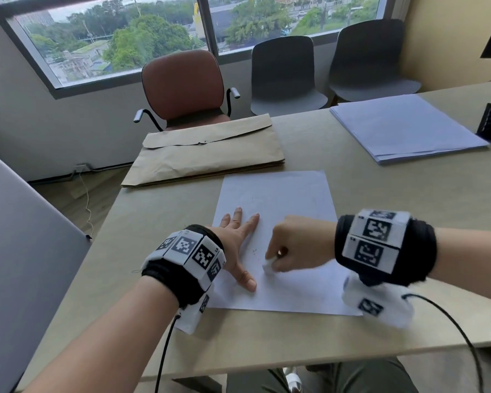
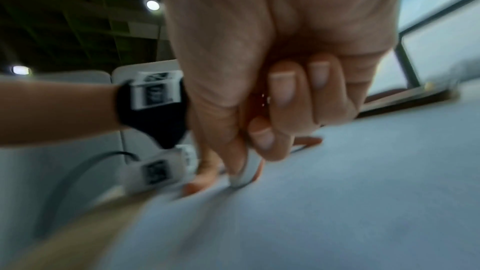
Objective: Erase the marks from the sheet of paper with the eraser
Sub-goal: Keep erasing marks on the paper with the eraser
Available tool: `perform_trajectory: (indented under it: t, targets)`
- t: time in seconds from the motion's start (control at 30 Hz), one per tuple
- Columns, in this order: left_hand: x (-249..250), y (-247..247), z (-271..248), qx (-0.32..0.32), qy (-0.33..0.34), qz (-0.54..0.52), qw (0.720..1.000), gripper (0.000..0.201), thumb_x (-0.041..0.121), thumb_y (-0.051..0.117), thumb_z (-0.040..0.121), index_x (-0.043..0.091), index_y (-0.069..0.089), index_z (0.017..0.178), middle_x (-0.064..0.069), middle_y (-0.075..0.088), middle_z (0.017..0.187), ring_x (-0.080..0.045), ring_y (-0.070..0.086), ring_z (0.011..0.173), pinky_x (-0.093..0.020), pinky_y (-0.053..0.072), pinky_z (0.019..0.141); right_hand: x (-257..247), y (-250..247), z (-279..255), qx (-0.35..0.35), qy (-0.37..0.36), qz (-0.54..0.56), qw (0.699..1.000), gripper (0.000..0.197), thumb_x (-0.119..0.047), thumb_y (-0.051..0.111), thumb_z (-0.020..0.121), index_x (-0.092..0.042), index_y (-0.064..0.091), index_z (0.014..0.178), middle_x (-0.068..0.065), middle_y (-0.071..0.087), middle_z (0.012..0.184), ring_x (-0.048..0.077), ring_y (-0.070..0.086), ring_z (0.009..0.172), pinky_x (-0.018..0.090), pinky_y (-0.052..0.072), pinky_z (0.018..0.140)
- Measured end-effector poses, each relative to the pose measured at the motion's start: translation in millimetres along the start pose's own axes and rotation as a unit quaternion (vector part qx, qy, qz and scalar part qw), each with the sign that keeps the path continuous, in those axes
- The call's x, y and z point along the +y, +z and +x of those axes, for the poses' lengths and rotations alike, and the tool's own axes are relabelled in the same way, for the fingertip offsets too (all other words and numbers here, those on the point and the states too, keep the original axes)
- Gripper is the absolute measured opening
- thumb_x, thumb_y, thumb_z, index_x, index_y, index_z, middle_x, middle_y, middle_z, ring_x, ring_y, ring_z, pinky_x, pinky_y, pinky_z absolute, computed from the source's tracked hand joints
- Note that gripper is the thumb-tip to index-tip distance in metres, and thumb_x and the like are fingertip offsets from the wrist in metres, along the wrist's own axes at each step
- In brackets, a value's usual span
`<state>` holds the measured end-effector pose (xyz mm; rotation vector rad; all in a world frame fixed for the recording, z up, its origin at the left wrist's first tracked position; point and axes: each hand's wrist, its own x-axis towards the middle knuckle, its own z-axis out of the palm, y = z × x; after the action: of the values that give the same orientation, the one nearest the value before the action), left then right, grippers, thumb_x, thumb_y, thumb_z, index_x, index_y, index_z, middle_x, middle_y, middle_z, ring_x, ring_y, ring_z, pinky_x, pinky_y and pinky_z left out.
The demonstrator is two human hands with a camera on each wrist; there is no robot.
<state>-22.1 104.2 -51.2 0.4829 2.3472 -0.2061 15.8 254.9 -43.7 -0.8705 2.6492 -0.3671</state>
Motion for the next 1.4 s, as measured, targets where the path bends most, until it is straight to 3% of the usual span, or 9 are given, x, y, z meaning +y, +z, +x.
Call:
perform_trajectory:
  t: [0.23, 0.4, 0.5, 0.63, 0.83, 0.93, 1.07, 1.23, 1.4]
  targets:
    - [0.8, 0.5, -1.0, 0.005, 0.001, -0.009, 1.0, 0.133, 0.05, 0.079, 0.065, 0.034, -0.028, 0.142, 0.001, -0.035, 0.151, -0.019, -0.024, 0.142, -0.052, 0.007, 0.117, -2.4, 4.9, 4.8, 0.021, 0.015, -0.018, 1.0, 0.039, -0.02, 0.053, 0.085, -0.021, 0.04, 0.048, -0.001, 0.041, 0.041, 0.014, 0.038, 0.047, 0.02, 0.031, 0.052]
    - [0.4, 0.0, -0.8, 0.008, 0.001, -0.005, 1.0, 0.133, 0.05, 0.079, 0.065, 0.033, -0.027, 0.143, 0.0, -0.034, 0.151, -0.019, -0.023, 0.142, -0.052, 0.007, 0.117, 3.8, -6.6, 7.8, 0.014, 0.035, -0.012, 0.999, 0.024, -0.022, 0.053, 0.086, -0.014, 0.062, 0.065, -0.006, 0.04, 0.048, 0.016, 0.039, 0.053, 0.022, 0.031, 0.054]
    - [1.7, 0.2, -1.3, 0.01, 0.004, -0.005, 1.0, 0.131, 0.05, 0.079, 0.065, 0.035, -0.026, 0.143, 0.0, -0.033, 0.152, -0.021, -0.022, 0.143, -0.052, 0.008, 0.117, 9.5, -7.7, 10.9, 0.051, 0.052, -0.025, 0.997, 0.028, -0.022, 0.052, 0.086, -0.015, 0.051, 0.059, -0.005, 0.038, 0.05, 0.022, 0.039, 0.06, 0.023, 0.032, 0.063]
    - [1.5, 0.5, -0.8, 0.012, 0.007, -0.001, 1.0, 0.129, 0.051, 0.078, 0.065, 0.04, -0.026, 0.141, -0.002, -0.033, 0.152, -0.023, -0.021, 0.143, -0.053, 0.007, 0.117, -5.2, 4.3, -7.6, -0.012, 0.001, -0.003, 1.0, 0.042, -0.021, 0.054, 0.085, -0.022, 0.038, 0.047, -0.002, 0.035, 0.046, 0.016, 0.034, 0.046, 0.016, 0.027, 0.049]
    - [2.9, -0.2, -0.6, 0.008, 0.005, 0.001, 1.0, 0.128, 0.05, 0.078, 0.066, 0.04, -0.024, 0.142, -0.001, -0.033, 0.152, -0.022, -0.021, 0.143, -0.051, 0.007, 0.117, 4.6, -5.9, 12.6, 0.067, 0.071, -0.031, 0.995, 0.025, -0.019, 0.051, 0.085, -0.008, 0.058, 0.063, 0.007, 0.052, 0.059, 0.026, 0.042, 0.067, 0.025, 0.032, 0.063]
    - [2.2, 0.3, -0.4, 0.012, 0.006, -0.001, 1.0, 0.128, 0.05, 0.078, 0.066, 0.041, -0.024, 0.142, -0.001, -0.033, 0.152, -0.022, -0.021, 0.143, -0.051, 0.007, 0.117, -10.6, 8.2, 4.5, 0.03, 0.021, -0.025, 0.999, 0.022, -0.018, 0.05, 0.086, -0.007, 0.069, 0.083, 0.008, 0.065, 0.077, 0.02, 0.042, 0.066, 0.023, 0.031, 0.06]
    - [2.4, -0.3, -0.8, 0.011, 0.006, -0.003, 1.0, 0.129, 0.051, 0.079, 0.065, 0.041, -0.024, 0.142, -0.001, -0.033, 0.152, -0.021, -0.022, 0.143, -0.05, 0.006, 0.117, -8.6, 3.7, -6.2, -0.04, 0.006, 0.022, 0.999, 0.029, -0.023, 0.054, 0.087, -0.018, 0.053, 0.058, -0.008, 0.048, 0.039, 0.013, 0.04, 0.047, 0.018, 0.033, 0.053]
    - [11.8, -2.5, -1.2, 0.035, 0.01, 0.056, 0.998, 0.131, 0.05, 0.079, 0.065, 0.028, -0.021, 0.147, 0.0, -0.03, 0.153, -0.025, -0.027, 0.141, -0.053, -0.013, 0.112, 24.3, -12.9, 7.0, 0.013, 0.085, 0.038, 0.996, 0.028, -0.035, 0.054, 0.089, -0.013, 0.071, 0.091, 0.009, 0.071, 0.074, 0.01, 0.056, 0.046, 0.026, 0.052, 0.067]
    - [16.0, -4.7, -0.6, 0.011, 0.031, 0.003, 0.999, 0.132, 0.048, 0.078, 0.068, 0.019, -0.024, 0.146, 0.004, -0.028, 0.154, -0.018, -0.017, 0.144, -0.04, 0.003, 0.12, 23.3, -2.1, 11.4, 0.07, 0.069, -0.028, 0.995, 0.03, -0.027, 0.051, 0.089, -0.003, 0.062, 0.074, 0.009, 0.059, 0.062, 0.025, 0.046, 0.062, 0.031, 0.045, 0.065]
